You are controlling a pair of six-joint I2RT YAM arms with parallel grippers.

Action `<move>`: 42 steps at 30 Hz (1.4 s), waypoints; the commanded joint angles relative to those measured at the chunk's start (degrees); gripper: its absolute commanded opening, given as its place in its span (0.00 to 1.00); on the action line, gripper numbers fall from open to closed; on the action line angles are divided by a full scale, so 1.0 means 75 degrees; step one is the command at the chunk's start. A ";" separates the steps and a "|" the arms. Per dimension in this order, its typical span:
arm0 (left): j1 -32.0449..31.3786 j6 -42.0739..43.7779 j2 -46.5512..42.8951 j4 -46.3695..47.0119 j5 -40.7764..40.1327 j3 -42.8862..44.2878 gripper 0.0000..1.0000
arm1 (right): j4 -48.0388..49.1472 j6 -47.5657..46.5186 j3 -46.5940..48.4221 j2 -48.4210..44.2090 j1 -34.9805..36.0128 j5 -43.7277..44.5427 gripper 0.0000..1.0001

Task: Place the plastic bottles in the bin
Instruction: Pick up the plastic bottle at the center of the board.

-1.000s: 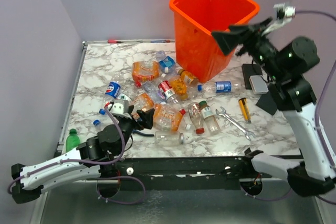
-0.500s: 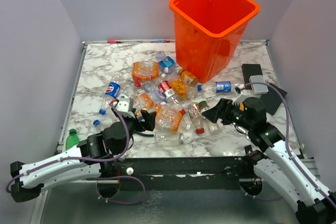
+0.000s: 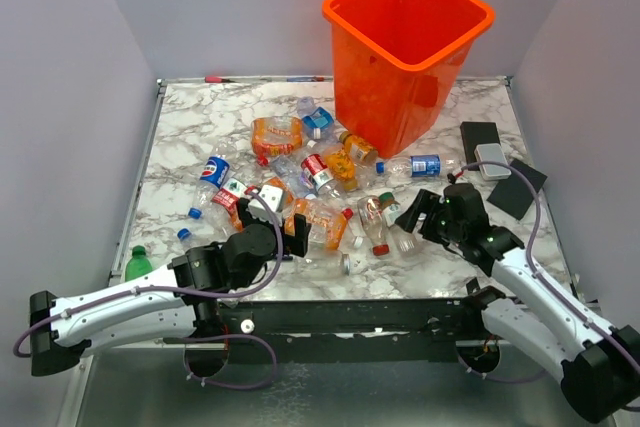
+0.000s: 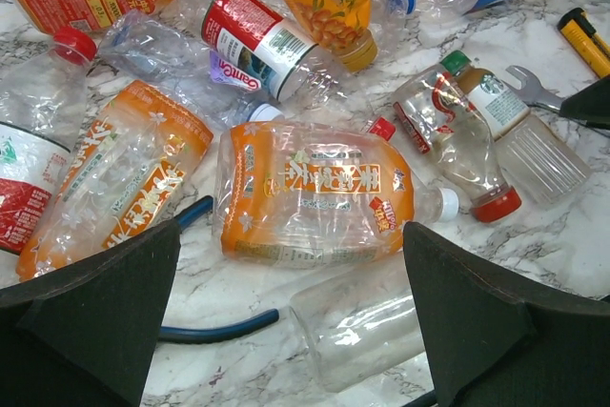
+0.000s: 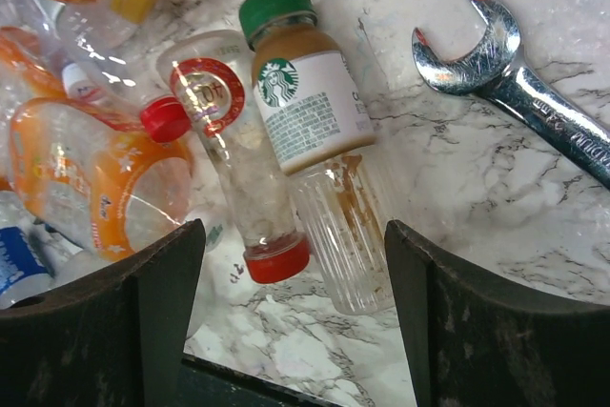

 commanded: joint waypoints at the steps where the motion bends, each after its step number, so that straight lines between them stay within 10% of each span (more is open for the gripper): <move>1: 0.0006 0.0009 -0.0425 0.0012 -0.0016 0.0033 0.99 | -0.0164 -0.0519 0.0272 0.0816 0.0011 0.0270 0.81; 29: 0.0006 0.0057 -0.0530 0.0328 0.0358 -0.0076 0.99 | 0.0626 -0.0827 0.0542 0.3528 0.0246 -0.0339 0.54; 42: 0.0006 -0.0078 -0.0933 0.0363 0.0019 -0.0244 0.99 | -0.0845 -0.1395 0.1390 0.1496 0.0261 -0.0172 0.34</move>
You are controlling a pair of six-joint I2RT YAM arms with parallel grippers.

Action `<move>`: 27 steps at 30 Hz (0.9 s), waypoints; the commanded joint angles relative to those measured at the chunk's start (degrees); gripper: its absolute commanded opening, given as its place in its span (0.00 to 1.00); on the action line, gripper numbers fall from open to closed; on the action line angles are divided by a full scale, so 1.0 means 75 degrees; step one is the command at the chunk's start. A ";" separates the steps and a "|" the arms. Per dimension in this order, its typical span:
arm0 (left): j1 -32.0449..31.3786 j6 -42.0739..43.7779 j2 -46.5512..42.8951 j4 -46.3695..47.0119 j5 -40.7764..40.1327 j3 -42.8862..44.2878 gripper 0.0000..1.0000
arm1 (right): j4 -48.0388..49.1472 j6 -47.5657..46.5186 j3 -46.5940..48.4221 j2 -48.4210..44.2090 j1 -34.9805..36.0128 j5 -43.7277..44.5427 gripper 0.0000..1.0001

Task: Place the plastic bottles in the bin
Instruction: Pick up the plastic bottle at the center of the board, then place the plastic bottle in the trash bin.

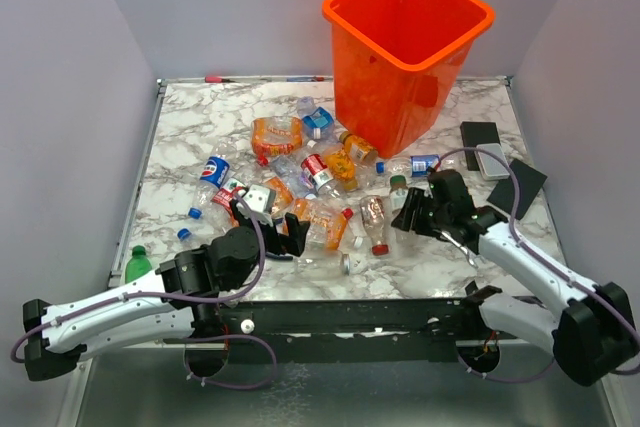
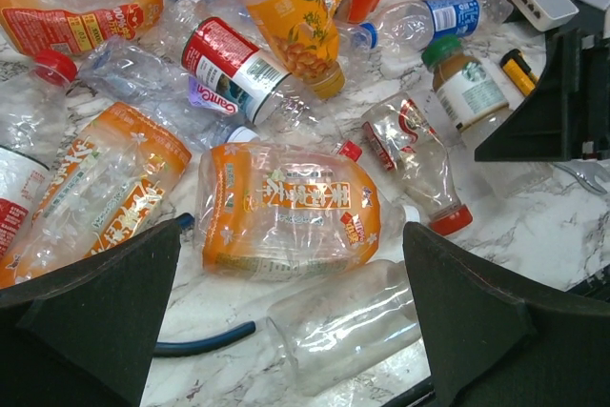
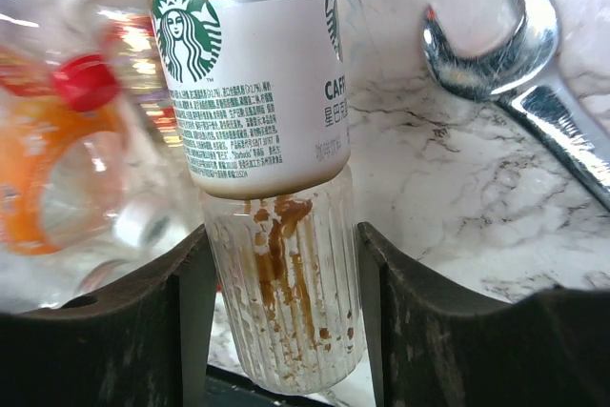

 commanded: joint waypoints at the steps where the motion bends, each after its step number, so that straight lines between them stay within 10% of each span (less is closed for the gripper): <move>1: 0.0003 -0.0080 -0.0310 0.0136 -0.0259 -0.0159 0.99 | -0.1008 -0.0431 0.0894 -0.0998 0.0048 0.0162 0.33; 8: 0.0006 -0.0168 -0.0992 0.0291 -0.0535 -0.0339 0.99 | -0.0874 -0.0764 0.1559 -0.2412 0.0052 -0.1333 0.28; 16: 0.0015 -0.0441 -0.1880 0.2804 0.0707 -0.0823 0.99 | 0.3332 0.0724 0.0095 -0.3630 0.0061 -0.3937 0.27; 27: 0.0021 -0.0317 0.1348 0.4494 0.2653 0.0836 0.99 | 0.6284 0.1809 -0.0550 -0.3331 0.0670 -0.4641 0.27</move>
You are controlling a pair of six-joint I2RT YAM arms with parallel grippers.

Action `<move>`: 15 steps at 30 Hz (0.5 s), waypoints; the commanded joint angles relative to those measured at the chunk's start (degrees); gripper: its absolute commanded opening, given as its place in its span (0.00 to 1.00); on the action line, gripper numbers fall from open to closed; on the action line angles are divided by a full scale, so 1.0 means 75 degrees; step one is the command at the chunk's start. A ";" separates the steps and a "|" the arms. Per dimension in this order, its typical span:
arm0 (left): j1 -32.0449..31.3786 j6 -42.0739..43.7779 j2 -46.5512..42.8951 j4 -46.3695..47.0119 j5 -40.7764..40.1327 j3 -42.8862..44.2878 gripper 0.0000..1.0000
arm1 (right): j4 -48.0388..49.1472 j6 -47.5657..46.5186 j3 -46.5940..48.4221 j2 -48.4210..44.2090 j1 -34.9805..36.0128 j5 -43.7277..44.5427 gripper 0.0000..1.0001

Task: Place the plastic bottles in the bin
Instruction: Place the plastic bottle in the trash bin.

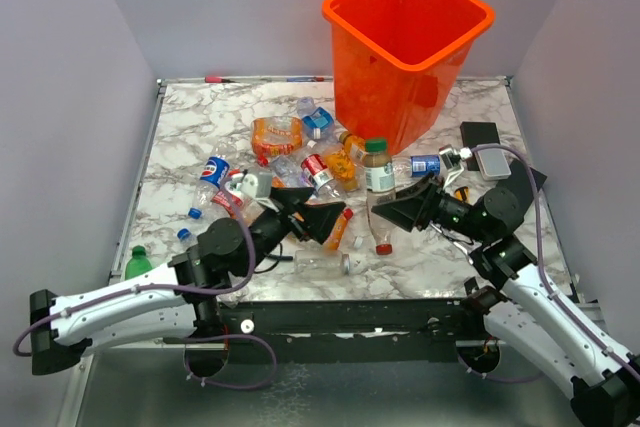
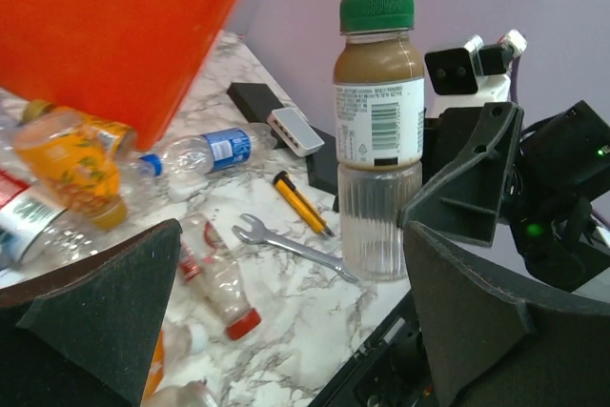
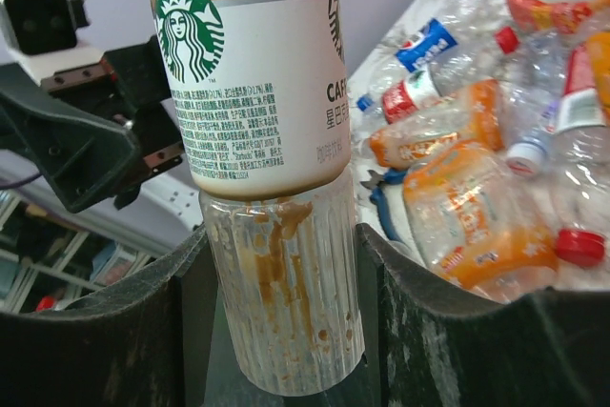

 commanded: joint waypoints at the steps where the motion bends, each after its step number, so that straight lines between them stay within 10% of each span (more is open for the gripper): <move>1: 0.0015 0.0141 0.1329 0.0770 0.1150 0.0933 0.99 | 0.1303 0.0175 0.0025 0.0019 0.0478 -0.0365 0.28; 15: 0.0100 -0.0209 0.3011 0.1882 0.2162 0.1717 0.92 | 0.0957 -0.0450 0.0042 -0.0095 0.0844 -0.0163 0.28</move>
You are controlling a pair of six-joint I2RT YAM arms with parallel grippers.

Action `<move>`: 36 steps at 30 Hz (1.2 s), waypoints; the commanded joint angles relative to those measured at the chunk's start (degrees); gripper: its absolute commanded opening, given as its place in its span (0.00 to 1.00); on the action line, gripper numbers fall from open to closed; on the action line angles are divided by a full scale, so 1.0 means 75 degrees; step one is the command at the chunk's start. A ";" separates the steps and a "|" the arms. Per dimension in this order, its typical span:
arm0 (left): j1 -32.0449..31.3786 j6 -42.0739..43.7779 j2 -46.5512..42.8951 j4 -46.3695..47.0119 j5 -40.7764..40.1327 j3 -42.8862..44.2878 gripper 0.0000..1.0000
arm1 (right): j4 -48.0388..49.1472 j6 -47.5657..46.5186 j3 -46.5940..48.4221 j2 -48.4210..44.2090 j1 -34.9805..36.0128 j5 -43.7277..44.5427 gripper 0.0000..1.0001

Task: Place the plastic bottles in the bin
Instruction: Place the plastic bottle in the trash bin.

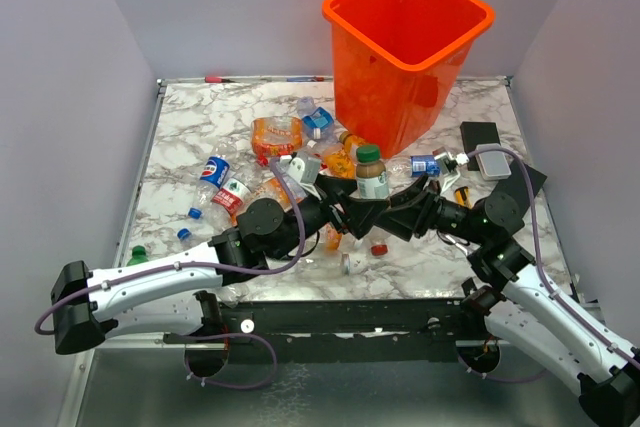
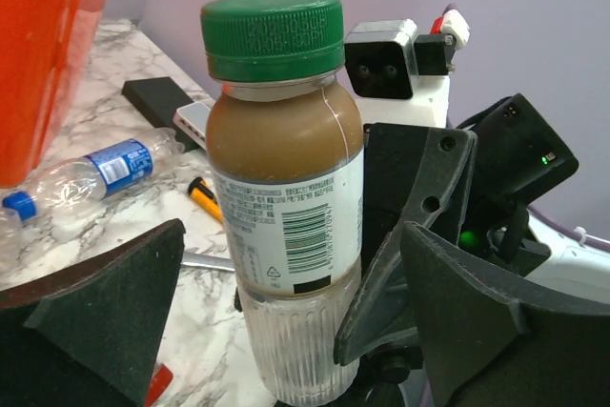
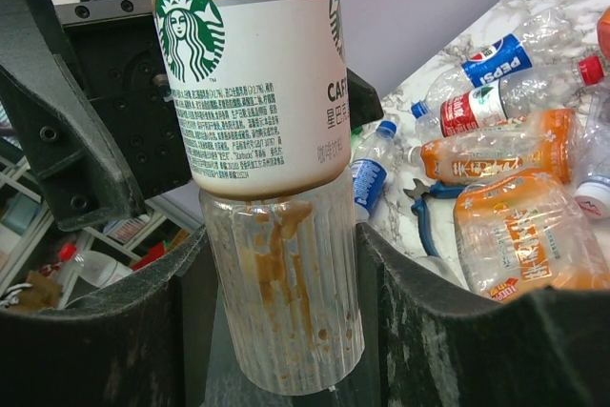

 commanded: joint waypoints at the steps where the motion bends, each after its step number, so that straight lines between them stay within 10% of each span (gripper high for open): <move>1: 0.0058 -0.0151 0.0216 0.0491 0.0548 0.0176 0.89 | 0.0078 -0.0333 0.0047 -0.0098 0.0057 -0.0073 0.28; 9: 0.0088 -0.0172 0.0365 0.0856 0.0613 0.0049 0.44 | -0.0915 -0.0723 0.0253 -0.0431 0.0060 0.0006 0.47; 19: 0.0114 0.0382 0.0008 0.0774 0.0333 -0.0165 0.21 | -0.4960 -0.2051 0.2077 -0.0874 0.0058 0.0600 0.99; 28: 0.0140 0.1616 -0.0703 -0.1398 0.1072 -0.0041 0.09 | -0.6633 -0.2850 0.5085 0.0099 0.0051 0.2295 0.96; 36: 0.0145 0.1630 -0.0971 -0.1621 0.1254 -0.0106 0.06 | -0.6176 -0.2251 0.6090 0.2063 0.0062 0.1272 0.86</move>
